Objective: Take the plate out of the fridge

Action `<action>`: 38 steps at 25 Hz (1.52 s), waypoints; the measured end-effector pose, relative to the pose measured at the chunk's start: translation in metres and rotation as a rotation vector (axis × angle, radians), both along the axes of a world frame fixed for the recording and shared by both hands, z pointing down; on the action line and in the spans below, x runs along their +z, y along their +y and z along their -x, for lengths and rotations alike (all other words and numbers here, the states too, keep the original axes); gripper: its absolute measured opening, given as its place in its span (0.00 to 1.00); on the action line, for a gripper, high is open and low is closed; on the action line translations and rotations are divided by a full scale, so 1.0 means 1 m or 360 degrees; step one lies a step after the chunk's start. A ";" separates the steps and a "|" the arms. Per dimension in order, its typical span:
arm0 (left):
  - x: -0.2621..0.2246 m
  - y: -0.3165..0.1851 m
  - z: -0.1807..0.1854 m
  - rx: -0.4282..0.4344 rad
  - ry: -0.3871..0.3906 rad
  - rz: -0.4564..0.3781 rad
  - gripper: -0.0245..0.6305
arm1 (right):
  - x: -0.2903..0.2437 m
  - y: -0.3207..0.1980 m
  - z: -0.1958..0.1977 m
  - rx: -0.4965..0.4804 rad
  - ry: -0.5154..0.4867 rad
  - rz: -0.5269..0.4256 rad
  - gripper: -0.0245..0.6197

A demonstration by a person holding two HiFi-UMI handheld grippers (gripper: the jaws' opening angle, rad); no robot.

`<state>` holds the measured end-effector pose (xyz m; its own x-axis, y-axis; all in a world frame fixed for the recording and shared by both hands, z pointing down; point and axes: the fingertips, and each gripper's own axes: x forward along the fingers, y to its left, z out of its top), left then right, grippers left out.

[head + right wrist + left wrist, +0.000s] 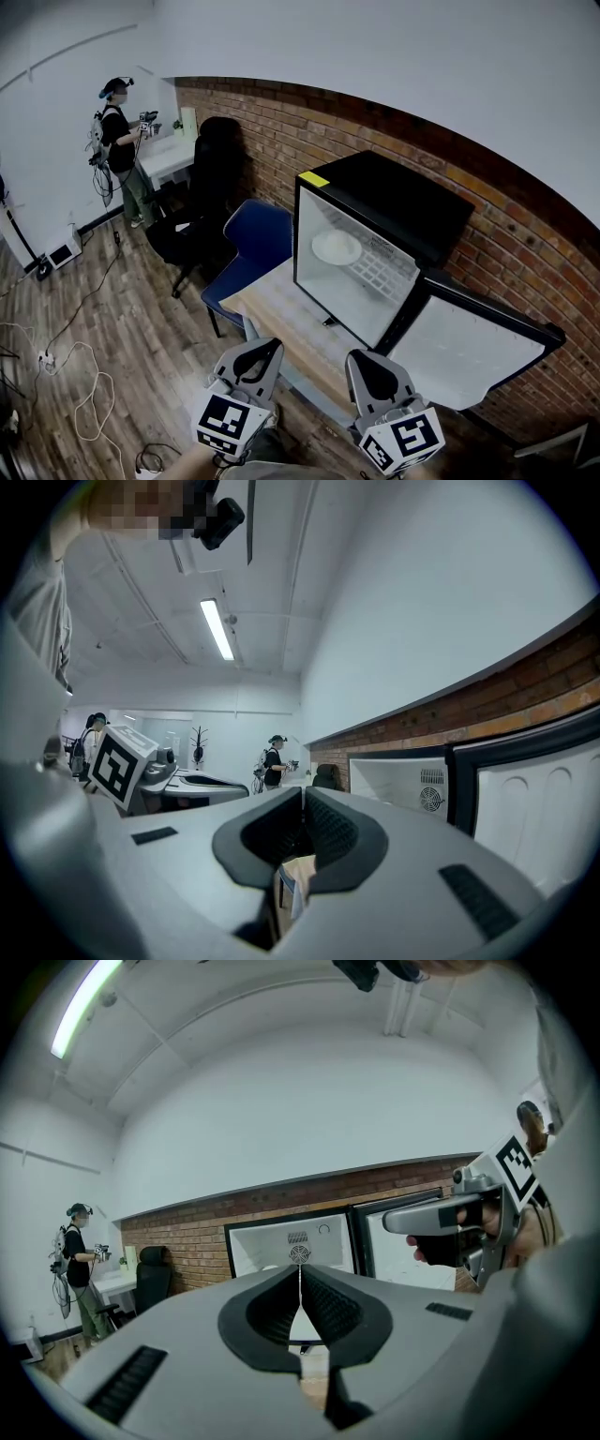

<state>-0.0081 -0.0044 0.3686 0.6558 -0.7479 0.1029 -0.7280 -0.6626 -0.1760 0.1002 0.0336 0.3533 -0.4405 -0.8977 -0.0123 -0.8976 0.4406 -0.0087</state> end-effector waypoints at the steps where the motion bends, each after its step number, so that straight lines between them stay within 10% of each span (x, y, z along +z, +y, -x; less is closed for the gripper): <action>1: 0.001 -0.007 0.000 0.0005 -0.0001 0.0006 0.07 | 0.001 -0.007 0.001 0.0004 -0.0002 0.0005 0.09; 23: 0.007 -0.193 -0.010 0.0225 0.0140 0.0299 0.07 | -0.008 -0.176 0.005 0.0202 0.0028 0.0115 0.09; 38: 0.031 -0.284 -0.029 0.0435 0.0608 0.0728 0.09 | -0.004 -0.247 0.003 0.0417 0.0051 0.0105 0.09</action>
